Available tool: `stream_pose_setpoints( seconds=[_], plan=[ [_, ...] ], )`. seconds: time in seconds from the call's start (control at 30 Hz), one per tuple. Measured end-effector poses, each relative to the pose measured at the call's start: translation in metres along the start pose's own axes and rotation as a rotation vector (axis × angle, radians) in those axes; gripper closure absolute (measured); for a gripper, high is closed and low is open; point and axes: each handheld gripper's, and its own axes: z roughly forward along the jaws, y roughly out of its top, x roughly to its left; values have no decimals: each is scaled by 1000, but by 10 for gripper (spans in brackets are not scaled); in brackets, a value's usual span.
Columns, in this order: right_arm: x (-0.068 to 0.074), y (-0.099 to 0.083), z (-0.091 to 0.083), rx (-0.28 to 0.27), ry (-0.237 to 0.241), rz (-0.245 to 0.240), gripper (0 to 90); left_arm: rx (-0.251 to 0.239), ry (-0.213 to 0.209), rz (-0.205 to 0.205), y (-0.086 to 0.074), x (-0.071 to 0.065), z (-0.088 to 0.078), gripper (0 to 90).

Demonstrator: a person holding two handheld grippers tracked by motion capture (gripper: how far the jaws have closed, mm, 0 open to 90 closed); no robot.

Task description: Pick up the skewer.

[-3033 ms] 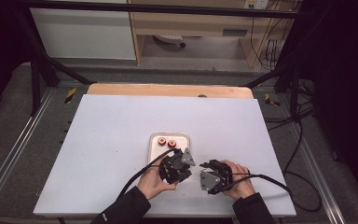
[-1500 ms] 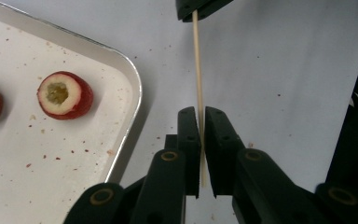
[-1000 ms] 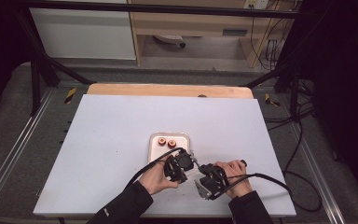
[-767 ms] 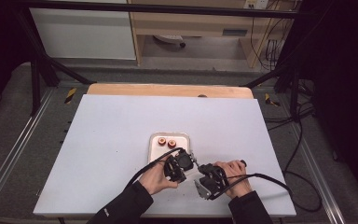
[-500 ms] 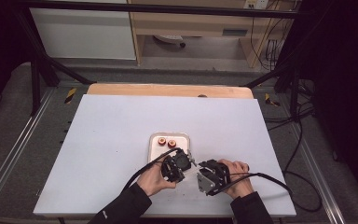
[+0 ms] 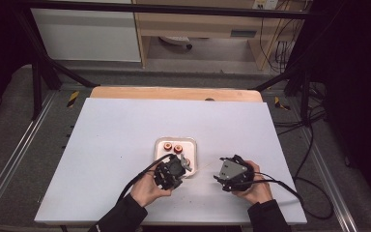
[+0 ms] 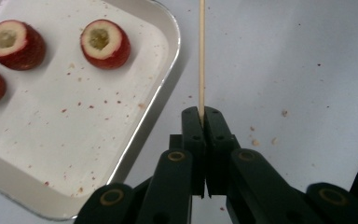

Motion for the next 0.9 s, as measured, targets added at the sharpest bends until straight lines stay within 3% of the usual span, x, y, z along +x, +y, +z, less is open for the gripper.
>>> stream_pose_setpoints(
  seconds=[0.03,0.07,0.17,0.2,0.23,0.27,0.3,0.33,0.37,0.4,0.43,0.47,0.5,0.57,0.83,0.9],
  plan=[
    [-2,-5,1,3,15,73,323,-12,3,-7,-2,1,-2,884],
    [-2,-5,1,3,15,73,323,-22,5,-15,-3,1,-3,884],
    [-4,-13,1,-3,35,174,292,-58,13,-36,-7,3,-6,884],
    [-4,-13,1,-3,35,174,292,-71,17,-44,-8,3,-6,884],
    [-6,-17,1,-6,44,226,268,-88,21,-56,-9,3,-7,884],
    [-6,-19,0,-3,49,256,249,-105,23,-66,-10,3,-8,884],
    [-6,-19,0,-3,49,256,249,-121,24,-77,-11,4,-9,884],
    [-6,-22,0,4,41,311,211,-143,30,-90,-13,4,-9,883],
    [-6,-22,0,4,41,311,211,-166,33,-107,-14,4,-9,883],
    [-7,-25,-1,20,48,355,187,-186,40,-117,-16,3,-10,883],
    [-7,-25,-1,20,48,355,187,-199,45,-125,-17,3,-10,883],
    [-7,-27,-1,25,55,389,175,-234,48,-150,-20,2,-11,884],
    [-7,-27,-1,25,55,389,175,-234,48,-150,-20,2,-11,884],
    [-7,-29,-2,11,70,445,147,-270,49,-175,-24,0,-11,884],
    [-7,-28,-2,28,121,529,65,-391,80,-254,-42,-4,-9,884],
    [-10,-27,-3,13,144,580,36,-415,74,-269,-48,-3,-7,884]
  ],
)
